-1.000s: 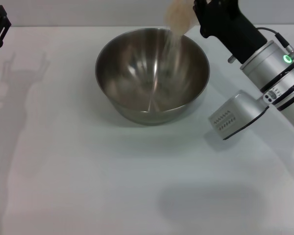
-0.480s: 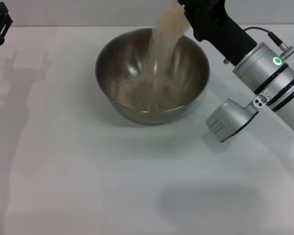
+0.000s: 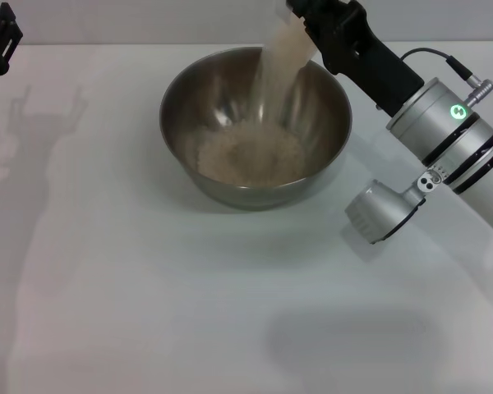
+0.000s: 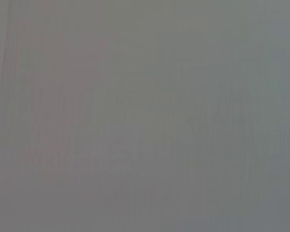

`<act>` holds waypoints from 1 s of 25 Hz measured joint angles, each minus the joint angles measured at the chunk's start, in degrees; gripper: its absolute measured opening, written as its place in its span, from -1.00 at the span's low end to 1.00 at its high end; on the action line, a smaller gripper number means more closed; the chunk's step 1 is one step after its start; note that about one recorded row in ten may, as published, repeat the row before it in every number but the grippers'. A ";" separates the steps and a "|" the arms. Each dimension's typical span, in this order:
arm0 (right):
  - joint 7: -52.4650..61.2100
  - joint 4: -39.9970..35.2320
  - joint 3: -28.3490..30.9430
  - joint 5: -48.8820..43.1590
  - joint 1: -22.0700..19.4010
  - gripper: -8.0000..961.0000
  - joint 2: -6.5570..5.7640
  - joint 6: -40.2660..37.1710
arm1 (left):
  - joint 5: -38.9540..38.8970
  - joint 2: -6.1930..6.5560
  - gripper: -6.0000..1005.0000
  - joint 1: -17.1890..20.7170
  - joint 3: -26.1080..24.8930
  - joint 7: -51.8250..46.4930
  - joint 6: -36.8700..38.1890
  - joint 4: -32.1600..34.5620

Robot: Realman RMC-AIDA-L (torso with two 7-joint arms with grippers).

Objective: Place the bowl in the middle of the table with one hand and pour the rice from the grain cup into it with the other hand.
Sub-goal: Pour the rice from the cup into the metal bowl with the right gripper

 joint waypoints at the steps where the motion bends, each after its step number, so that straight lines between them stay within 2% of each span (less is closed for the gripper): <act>1: -0.66 0.11 0.00 -0.02 -0.01 -0.97 0.00 0.00 | 0.00 0.00 0.71 0.00 0.00 0.00 0.00 0.00; 20: -4.22 0.64 0.01 -1.59 -0.04 -0.97 0.00 -0.33 | 0.00 0.18 0.71 0.00 -0.07 0.02 0.10 0.00; 25: -3.70 3.33 1.44 -1.09 -0.84 -0.97 0.06 1.37 | 0.00 0.18 0.71 0.00 -0.09 0.04 0.10 0.00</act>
